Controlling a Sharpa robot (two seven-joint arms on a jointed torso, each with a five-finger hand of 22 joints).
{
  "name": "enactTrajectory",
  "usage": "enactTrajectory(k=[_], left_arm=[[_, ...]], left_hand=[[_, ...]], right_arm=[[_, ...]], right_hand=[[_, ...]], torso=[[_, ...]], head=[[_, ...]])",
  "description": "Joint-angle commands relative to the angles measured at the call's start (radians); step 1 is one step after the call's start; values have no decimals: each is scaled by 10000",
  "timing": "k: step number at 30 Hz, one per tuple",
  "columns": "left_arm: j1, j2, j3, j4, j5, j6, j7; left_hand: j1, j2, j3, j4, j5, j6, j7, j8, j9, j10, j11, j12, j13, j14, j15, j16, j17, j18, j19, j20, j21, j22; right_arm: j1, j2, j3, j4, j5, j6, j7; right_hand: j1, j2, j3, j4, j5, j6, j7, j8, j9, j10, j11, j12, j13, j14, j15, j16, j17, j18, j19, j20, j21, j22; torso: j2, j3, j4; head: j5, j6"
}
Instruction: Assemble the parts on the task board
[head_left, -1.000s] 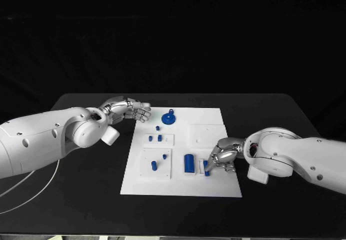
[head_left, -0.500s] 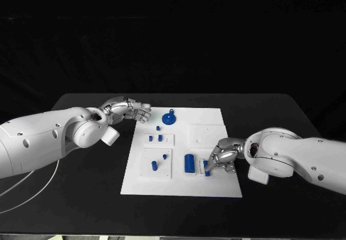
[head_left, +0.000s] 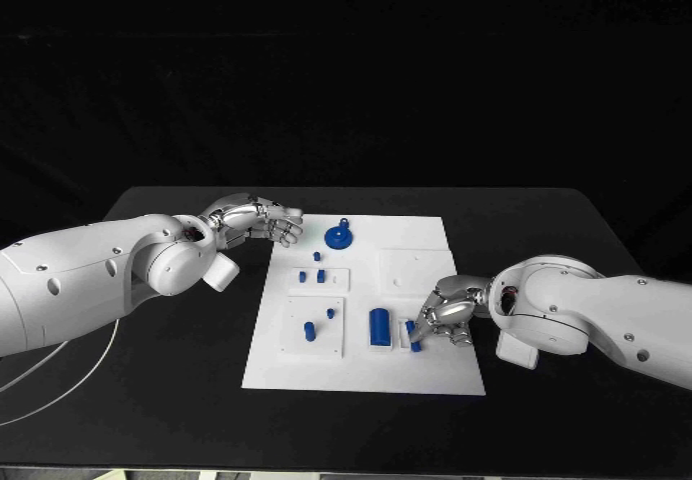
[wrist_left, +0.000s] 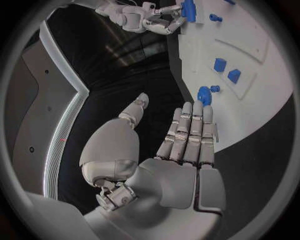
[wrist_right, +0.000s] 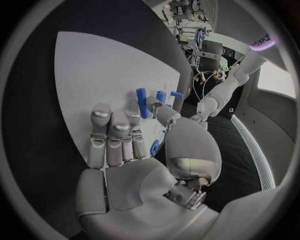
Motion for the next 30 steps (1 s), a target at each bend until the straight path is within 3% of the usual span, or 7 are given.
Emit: enactTrajectory(k=[1, 10, 14, 24, 30], left_arm=[[9, 3, 6, 31, -46, 156, 19], [9, -3, 4, 28, -58, 164, 5], [9, 6, 4, 24, -62, 171, -2], [9, 9, 2, 27, -89, 188, -26], [10, 7, 1, 29, -93, 202, -46]], left_hand=[[18, 91, 0, 43, -44, -66, 68, 44, -17, -38, -10, 52, -9, -26, 28, -61, 11, 183, 44, -8, -37, 10], [19, 94, 0, 46, -44, -67, 68, 46, -19, -35, -11, 53, -8, -23, 27, -61, 15, 184, 46, -8, -39, 13], [21, 95, 0, 46, -44, -67, 68, 47, -20, -34, -12, 54, -8, -22, 26, -62, 16, 184, 47, -9, -41, 14], [21, 96, 0, 48, -44, -68, 67, 49, -21, -32, -13, 55, -7, -20, 25, -63, 20, 184, 49, -9, -43, 17], [19, 96, -2, 50, -45, -67, 67, 51, -22, -31, -13, 55, -7, -19, 25, -64, 22, 184, 50, -9, -45, 19]], right_arm=[[-2, 4, 6, 41, 21, 37, 74], [12, 34, 18, 38, -44, 21, 109], [37, 58, 27, 46, -44, 37, 116], [59, 58, 42, 71, -44, -77, 124], [70, 42, 57, 84, -43, -31, 132]], right_hand=[[-141, -9, -117, -16, 18, -350, 271, 9, 3, -34, 81, 27, -13, 31, 43, -54, -10, 133, 21, -82, -17, -12], [-322, -26, -352, 5, 26, -345, 270, 22, -10, -45, 80, 39, -15, 37, 43, -59, -7, 133, 20, -92, -28, -24], [-644, -84, -805, -12, 99, -348, 260, 33, -24, -62, 70, 50, -18, 29, 34, -63, 4, 133, -2, -107, -35, -24], [-1072, 201, -1549, -191, 259, -306, 225, 76, -44, -77, 34, 61, -34, 22, -2, -72, 23, 133, -41, -160, -60, -32], [-1500, 500, -2094, -328, 788, -241, 188, 123, -41, -76, -1, 67, -43, 24, -34, -73, 40, 133, -69, -188, -71, -31]], torso=[[-3, -4, -2], [1, 2, -4], [2, 4, -3], [-1, 3, -6], [0, 0, 2]], head=[[8, 8], [24, 7], [38, 13], [30, 13], [27, 18]])
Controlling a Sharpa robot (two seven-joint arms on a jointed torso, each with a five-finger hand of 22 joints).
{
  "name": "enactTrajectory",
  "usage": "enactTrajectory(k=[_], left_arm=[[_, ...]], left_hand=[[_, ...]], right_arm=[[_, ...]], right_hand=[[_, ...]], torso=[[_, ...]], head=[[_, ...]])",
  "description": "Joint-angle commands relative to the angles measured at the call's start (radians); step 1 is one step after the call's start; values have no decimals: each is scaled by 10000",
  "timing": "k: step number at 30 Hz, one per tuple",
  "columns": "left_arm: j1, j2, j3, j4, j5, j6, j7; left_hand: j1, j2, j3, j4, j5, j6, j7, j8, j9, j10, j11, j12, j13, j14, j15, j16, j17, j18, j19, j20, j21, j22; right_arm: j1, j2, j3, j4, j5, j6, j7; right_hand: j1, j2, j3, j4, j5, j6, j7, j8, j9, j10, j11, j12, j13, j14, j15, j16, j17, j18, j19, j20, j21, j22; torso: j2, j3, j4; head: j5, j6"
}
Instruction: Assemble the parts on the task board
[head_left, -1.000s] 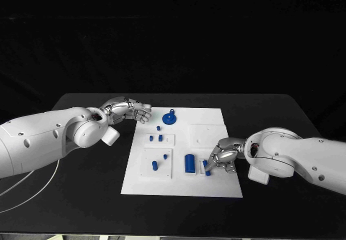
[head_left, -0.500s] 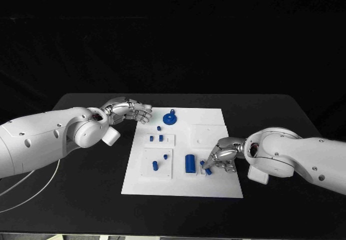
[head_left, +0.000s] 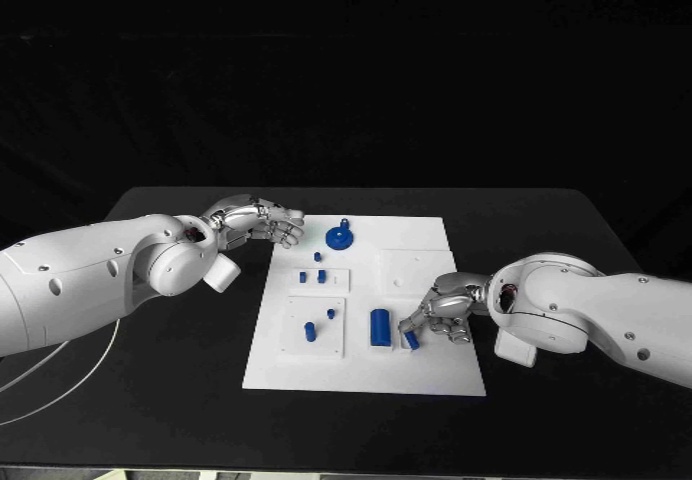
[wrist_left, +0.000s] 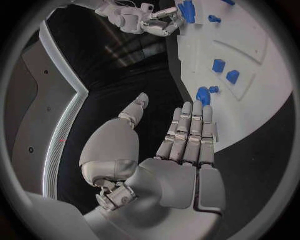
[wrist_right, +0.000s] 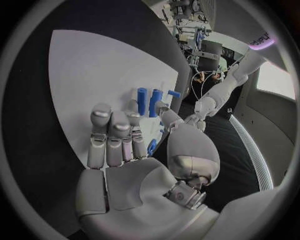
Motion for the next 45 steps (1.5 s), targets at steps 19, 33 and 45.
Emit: enactTrajectory(k=[19, 33, 45], left_arm=[[10, -7, 0, 29, -149, 176, -9], [10, -16, -3, 37, -240, 199, -25], [10, -25, -5, 48, -230, 266, -47]], left_hand=[[21, 97, -2, 55, -44, -66, 65, 56, -17, -28, -15, 56, -7, -17, 24, -66, 23, 104, 55, -11, -50, 18], [32, 100, 2, 52, -44, -65, 64, 59, -19, -26, -16, 56, -7, -15, 23, -68, 27, 105, 57, -13, -53, 22], [38, 117, 7, 56, -43, -64, 64, 64, -21, -23, -17, 57, -6, -12, 22, -69, 33, 105, 62, -13, -57, 27]], right_arm=[[7, -128, 21, 97, -414, 512, 160], [-1, -142, 19, 267, -1150, 811, 171], [-59, -46, 17, 207, -1051, 579, 100]], right_hand=[[-24, 102, -289, -412, 270, -66, 85, 73, -17, -16, -54, 67, -21, 27, -65, -39, 25, 142, 5, -92, -69, -6], [1401, -348, -39, -524, -35, 24, 76, 126, -30, 1, -61, 70, -36, 38, -67, -55, 30, 142, 21, -56, -57, 1], [953, -250, -246, -407, -220, 110, 53, 156, -51, 26, -81, 61, -57, 53, -82, -67, 28, 142, 48, 2, -88, -32]], torso=[[1, -3, 1], [3, 1, 1], [5, 0, 7]], head=[[5, 14], [-9, 15], [-13, -7]])
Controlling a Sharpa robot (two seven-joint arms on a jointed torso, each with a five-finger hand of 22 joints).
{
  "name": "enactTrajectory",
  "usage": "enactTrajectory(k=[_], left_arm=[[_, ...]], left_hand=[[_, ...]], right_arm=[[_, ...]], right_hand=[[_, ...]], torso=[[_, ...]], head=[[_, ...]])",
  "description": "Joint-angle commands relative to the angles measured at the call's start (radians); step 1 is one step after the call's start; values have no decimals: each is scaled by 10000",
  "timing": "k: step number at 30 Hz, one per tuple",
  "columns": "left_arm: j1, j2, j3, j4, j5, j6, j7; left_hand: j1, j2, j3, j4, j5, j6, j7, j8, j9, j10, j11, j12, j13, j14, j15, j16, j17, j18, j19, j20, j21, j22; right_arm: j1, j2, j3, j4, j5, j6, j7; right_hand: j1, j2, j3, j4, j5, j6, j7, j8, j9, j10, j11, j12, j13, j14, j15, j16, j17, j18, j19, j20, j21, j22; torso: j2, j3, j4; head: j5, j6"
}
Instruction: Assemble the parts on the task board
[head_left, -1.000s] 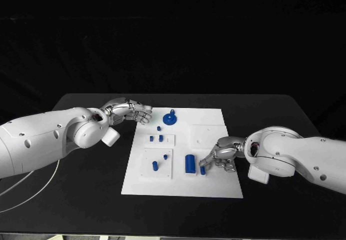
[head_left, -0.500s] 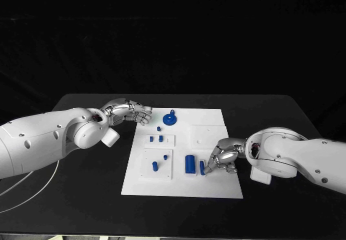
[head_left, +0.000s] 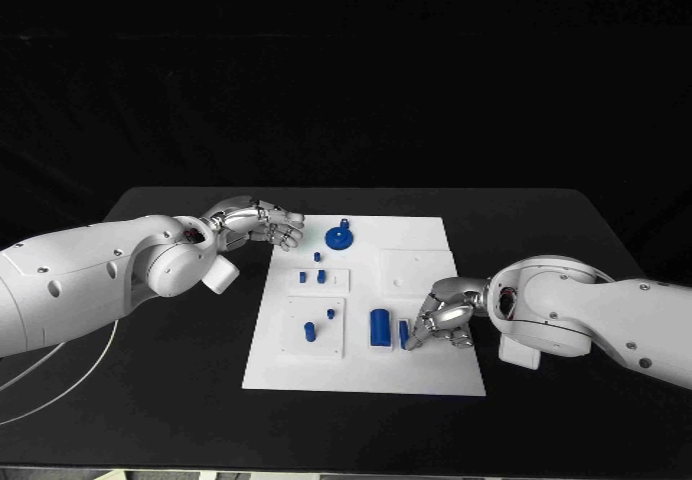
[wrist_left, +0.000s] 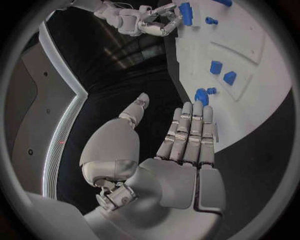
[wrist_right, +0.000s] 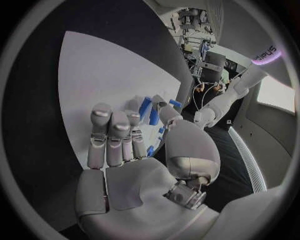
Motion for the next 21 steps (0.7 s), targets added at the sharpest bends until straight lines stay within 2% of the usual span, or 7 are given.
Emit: enactTrajectory(k=[1, 4, 6, 9, 12, 15, 21], left_arm=[[9, -5, 4, 31, 22, 184, -2], [9, -5, 4, 76, 217, 253, -106], [9, -1, 4, 104, 219, 277, -131], [9, 9, 4, 107, 219, 287, -142], [9, 4, 4, 113, 547, 277, -224], [9, 6, 4, 125, 614, 292, -257], [9, 0, 3, 136, 609, 300, -274]], left_hand=[[-4, 79, 7, 58, -44, -64, 64, 64, -14, -22, -17, 57, -6, -11, 21, -69, 10, 203, 62, -13, -59, 11], [-30, 94, -1, 81, -44, -66, 67, 66, -18, -21, -17, 56, -6, -10, 22, -73, 15, 200, 65, -11, -65, 15], [-71, 119, -11, 120, -43, -69, 69, 69, -23, -20, -16, 55, -7, -9, 22, -77, 23, 199, 71, -11, -73, 19], [-70, 124, -9, 122, -43, -69, 69, 69, -24, -21, -17, 55, -7, -9, 22, -78, 24, 199, 71, -12, -75, 20], [-67, 127, -8, 122, -42, -70, 68, 69, -25, -21, -17, 54, -8, -9, 22, -79, 25, 200, 71, -13, -76, 21], [-63, 142, -4, 126, -42, -73, 68, 70, -27, -21, -18, 54, -8, -8, 21, -81, 28, 201, 72, -14, -80, 23], [-57, 146, -1, 124, -42, -75, 68, 70, -28, -21, -19, 54, -8, -9, 20, -82, 30, 202, 71, -16, -83, 25]], right_arm=[[-17, 36, 2, -42, -73, 32, 30], [-19, 61, 2, -114, 41, 34, 17], [-21, 73, 2, -137, -32, 48, -11], [-26, 92, 1, -165, -270, 102, -87], [-44, 113, 0, -196, -341, 83, -52], [-52, 112, 0, -187, -326, 80, -55], [-61, 132, 0, -186, -336, -43, 5]], right_hand=[[-234, 16, -66, 47, -121, 98, -19, 72, -22, 12, -58, 21, -13, 20, -51, -71, 12, 152, 28, 18, -50, -19], [-631, 185, -108, 316, -211, 120, -28, 74, -35, 23, -68, 11, -23, 23, -59, -78, 11, 152, 39, 20, -72, -39], [-672, 251, -86, 351, -249, 128, -36, 76, -39, 28, -77, 14, -22, 26, -68, -75, 14, 152, 41, 6, -73, -40], [-603, 305, -4, 302, -440, 145, -49, 83, -44, 40, -89, 22, -18, 33, -82, -67, 22, 152, 50, -26, -65, -34], [-213, 360, 301, 128, -513, 159, -63, 89, -50, 52, -101, 27, -16, 39, -96, -67, 25, 152, 66, -68, -56, -30], [-25, 84, 772, 275, -569, 165, -48, 93, -55, 59, -90, 16, -22, 46, -83, -79, 19, 152, 101, -50, -67, -51], [-24, 1, 865, 299, -571, 169, -41, 98, -56, 64, -82, 19, -20, 52, -75, -78, 21, 152, 114, -30, -54, -45]], torso=[[4, 1, 7], [3, -2, 5], [4, -7, 3], [5, -8, 0], [0, -6, 0], [-7, -2, 4], [0, -2, 11]], head=[[-4, -19], [-9, -51], [-23, -61], [-22, -66], [-39, -94], [-35, -136], [-32, -148]])
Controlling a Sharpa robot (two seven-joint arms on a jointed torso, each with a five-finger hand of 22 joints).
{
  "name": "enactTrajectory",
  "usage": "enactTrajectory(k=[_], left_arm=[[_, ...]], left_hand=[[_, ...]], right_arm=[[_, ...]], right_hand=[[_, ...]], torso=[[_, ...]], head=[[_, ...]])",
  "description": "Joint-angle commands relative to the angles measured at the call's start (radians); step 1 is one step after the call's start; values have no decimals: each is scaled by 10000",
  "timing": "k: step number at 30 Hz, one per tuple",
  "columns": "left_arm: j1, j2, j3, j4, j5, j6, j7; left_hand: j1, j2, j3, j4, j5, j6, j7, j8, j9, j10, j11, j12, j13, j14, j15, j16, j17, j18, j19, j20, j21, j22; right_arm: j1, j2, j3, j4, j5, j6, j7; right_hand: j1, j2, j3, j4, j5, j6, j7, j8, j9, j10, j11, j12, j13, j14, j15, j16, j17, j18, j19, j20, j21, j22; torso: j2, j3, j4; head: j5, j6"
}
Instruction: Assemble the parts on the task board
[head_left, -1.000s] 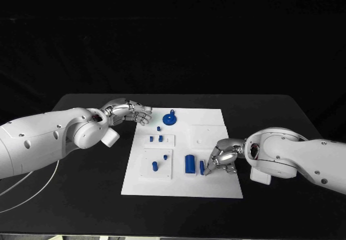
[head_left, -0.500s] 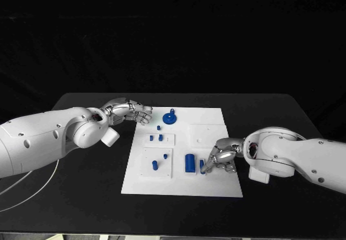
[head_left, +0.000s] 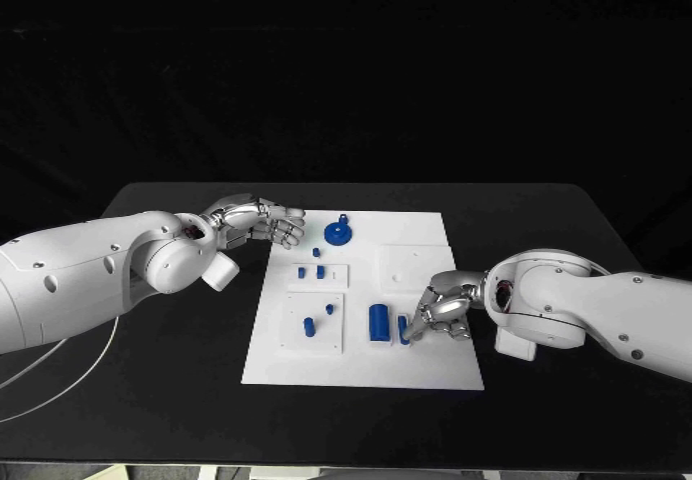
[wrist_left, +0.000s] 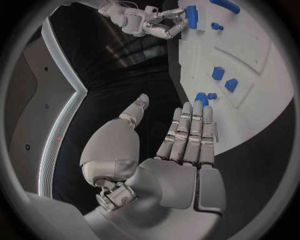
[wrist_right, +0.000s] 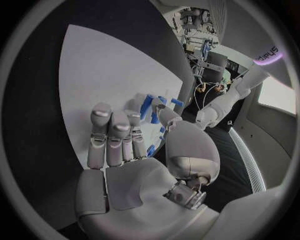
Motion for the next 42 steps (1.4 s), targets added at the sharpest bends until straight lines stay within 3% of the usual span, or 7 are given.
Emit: enactTrajectory(k=[1, 11, 14, 17, 24, 30, 42], left_arm=[[8, 6, 5, 11, 204, 166, -37], [8, -1, 4, -38, 188, 160, -42], [8, 5, 3, -48, 171, 149, -46], [8, 11, 3, -54, 168, 153, -45], [8, 7, 2, -68, 154, 178, -62], [8, -1, 1, -70, 148, 202, -76], [8, 2, -3, -68, 126, 217, -91]], left_hand=[[3, 88, 12, 40, -42, -75, 68, 32, -15, -21, -18, 53, -8, -9, 20, -41, 17, 108, 71, -16, -43, 9], [10, 88, 12, 37, -43, -77, 68, 33, -17, -22, -18, 53, -8, -10, 20, -44, 20, 109, 71, -16, -48, 12], [10, 89, 12, 38, -43, -77, 68, 34, -18, -22, -18, 53, -8, -9, 20, -44, 21, 108, 71, -16, -49, 13], [9, 90, 12, 40, -43, -77, 69, 34, -18, -22, -18, 53, -8, -9, 20, -45, 22, 108, 72, -16, -49, 14], [6, 92, 10, 44, -43, -79, 69, 35, -20, -22, -18, 52, -8, -9, 20, -47, 24, 108, 72, -16, -52, 16], [7, 90, 9, 44, -43, -81, 69, 35, -22, -23, -17, 52, -9, -10, 20, -49, 26, 107, 72, -16, -55, 17], [12, 83, 7, 42, -43, -85, 70, 35, -24, -25, -17, 50, -9, -11, 20, -52, 29, 107, 71, -16, -60, 20]], right_arm=[[-39, 10, -19, -9, -181, -15, 20], [-45, -17, -19, 50, -103, -86, 93], [-47, -23, -18, 59, -103, -112, 94], [-47, -37, -18, 60, -103, -96, 100], [-48, -66, -17, 96, -102, 168, 108], [-51, -64, -17, 128, -140, 657, 19], [-54, -38, -17, 112, -297, 807, -69]], right_hand=[[-40, -99, 57, 45, -32, 69, 27, 3, -7, 27, -44, 21, -2, 0, -57, -36, 8, 156, 30, -5, -12, -1], [-488, -249, -121, 260, -12, 56, 29, 9, -5, 24, -42, 21, 3, 2, -54, -36, 15, 156, 27, 19, -4, 6], [-854, -41, -284, 466, 143, 41, 29, 4, -11, 11, -42, 13, 4, -8, -54, -43, 17, 156, 0, 20, -18, 5], [-1034, 111, -499, 382, 466, 29, 21, 8, -7, -4, -50, 16, 15, -20, -63, -38, 29, 156, -36, -9, -6, 29], [-1260, 164, -751, 280, 622, 17, 17, 10, -8, -21, -53, 11, 21, -33, -68, -42, 37, 156, -70, -32, -6, 44], [-842, 46, -911, -363, 693, -8, 18, 12, -6, -42, -52, 10, 32, -42, -68, -47, 43, 156, -94, -68, 3, 63], [123, -158, -893, -385, 569, -15, 36, 15, -18, -48, -36, 7, 35, -43, -49, -61, 41, 156, -102, -28, -2, 65]], torso=[[2, -1, 2], [0, 11, -3], [-2, 10, -9], [-4, 10, -10], [0, 4, -5], [1, -1, -1], [1, -1, -7]], head=[[4, -6], [27, 16], [18, 20], [25, 29], [32, 27], [29, 27], [43, 27]])
